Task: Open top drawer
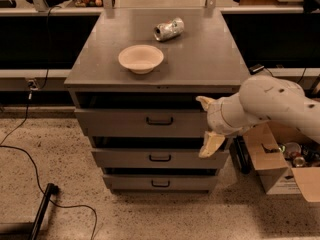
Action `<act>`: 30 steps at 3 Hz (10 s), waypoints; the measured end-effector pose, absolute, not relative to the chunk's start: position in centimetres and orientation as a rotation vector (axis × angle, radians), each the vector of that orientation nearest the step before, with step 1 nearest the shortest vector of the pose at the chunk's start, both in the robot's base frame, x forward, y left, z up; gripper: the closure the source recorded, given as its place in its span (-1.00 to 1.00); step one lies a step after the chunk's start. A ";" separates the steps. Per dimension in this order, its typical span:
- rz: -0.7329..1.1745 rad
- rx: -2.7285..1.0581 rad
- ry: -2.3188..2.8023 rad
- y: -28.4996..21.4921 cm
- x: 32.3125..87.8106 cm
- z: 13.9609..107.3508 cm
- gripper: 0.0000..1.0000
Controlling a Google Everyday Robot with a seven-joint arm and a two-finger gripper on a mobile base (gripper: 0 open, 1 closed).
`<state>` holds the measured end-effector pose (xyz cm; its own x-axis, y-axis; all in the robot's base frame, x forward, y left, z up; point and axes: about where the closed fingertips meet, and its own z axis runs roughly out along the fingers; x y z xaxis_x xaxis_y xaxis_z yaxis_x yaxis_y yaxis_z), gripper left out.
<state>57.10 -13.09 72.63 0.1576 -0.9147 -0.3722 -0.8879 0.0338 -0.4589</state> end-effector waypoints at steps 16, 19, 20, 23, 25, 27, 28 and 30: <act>0.094 -1.946 2.035 -20.0 56.7 68.2 0.22; 0.230 -2.019 2.111 -19.8 50.7 71.2 0.02; 0.230 -2.022 2.109 -19.8 50.8 71.1 -0.36; 0.194 -2.058 2.113 -18.3 52.5 72.3 -1.00; 0.133 -2.036 2.118 -18.4 55.9 71.6 -0.16; 0.144 -1.947 2.152 -19.8 58.4 67.6 0.78; 0.212 -1.894 2.165 -20.0 58.7 64.4 1.00; 0.400 -1.951 2.114 -17.4 57.7 59.5 1.00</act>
Offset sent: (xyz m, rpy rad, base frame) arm 0.0650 -0.0442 -0.0620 -0.0475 0.0921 -0.0368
